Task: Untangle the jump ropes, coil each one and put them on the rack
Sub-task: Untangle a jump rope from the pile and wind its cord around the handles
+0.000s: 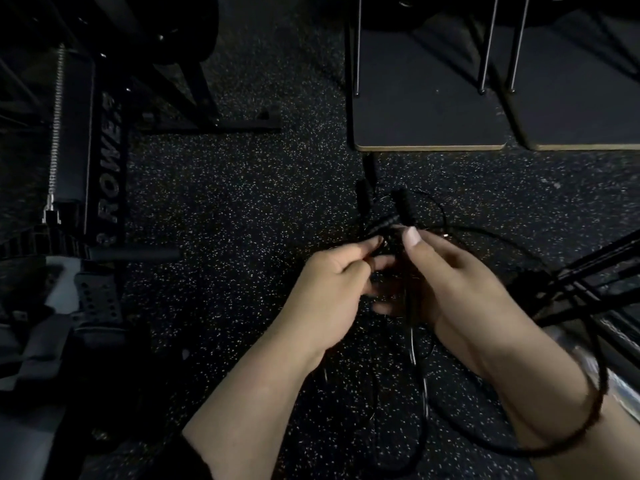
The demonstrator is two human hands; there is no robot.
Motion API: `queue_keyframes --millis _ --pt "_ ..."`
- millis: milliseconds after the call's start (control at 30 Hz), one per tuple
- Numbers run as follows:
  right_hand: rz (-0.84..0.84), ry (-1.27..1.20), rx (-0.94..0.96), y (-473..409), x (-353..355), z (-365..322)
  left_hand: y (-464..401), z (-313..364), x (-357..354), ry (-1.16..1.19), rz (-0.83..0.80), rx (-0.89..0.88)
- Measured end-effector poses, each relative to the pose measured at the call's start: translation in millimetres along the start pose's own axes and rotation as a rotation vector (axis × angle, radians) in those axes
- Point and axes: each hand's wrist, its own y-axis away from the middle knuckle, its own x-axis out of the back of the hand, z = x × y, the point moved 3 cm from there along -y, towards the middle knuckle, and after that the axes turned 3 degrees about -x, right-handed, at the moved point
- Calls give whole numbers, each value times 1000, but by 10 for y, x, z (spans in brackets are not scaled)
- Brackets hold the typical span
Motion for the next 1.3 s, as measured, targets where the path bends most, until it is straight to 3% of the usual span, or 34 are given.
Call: queue_keyframes --millis 100,233,367,467,567,667,833,967,1100,1200,1300 --pt "133 -43 1 -33 17 0 -9 -47 24 -136 -37 -54" --pt "193 8 75 -81 83 81 1 -90 44 -155 -31 31" --pt "122 122 174 -88 35 54 -42 -162 121 123 107 234" --pt "-7 158 89 -76 -43 68 -90 -220 119 447 115 347" --pt "-78 157 43 -54 -88 95 -104 -206 94 668 139 339" --pt "-81 174 66 -26 -69 71 -109 -173 82 731 109 309" --pt "-52 -41 -66 -3 -66 82 -89 -103 90 481 69 182" --pt "-19 187 -49 22 -80 87 -43 -97 34 275 -3 131" --pt "258 303 18 -21 32 63 -48 -157 82 112 42 138" --pt "262 -121 177 -50 78 -41 -56 -197 167 142 175 196" --pt "225 -357 283 -61 178 -155 -60 -252 243 194 273 281"
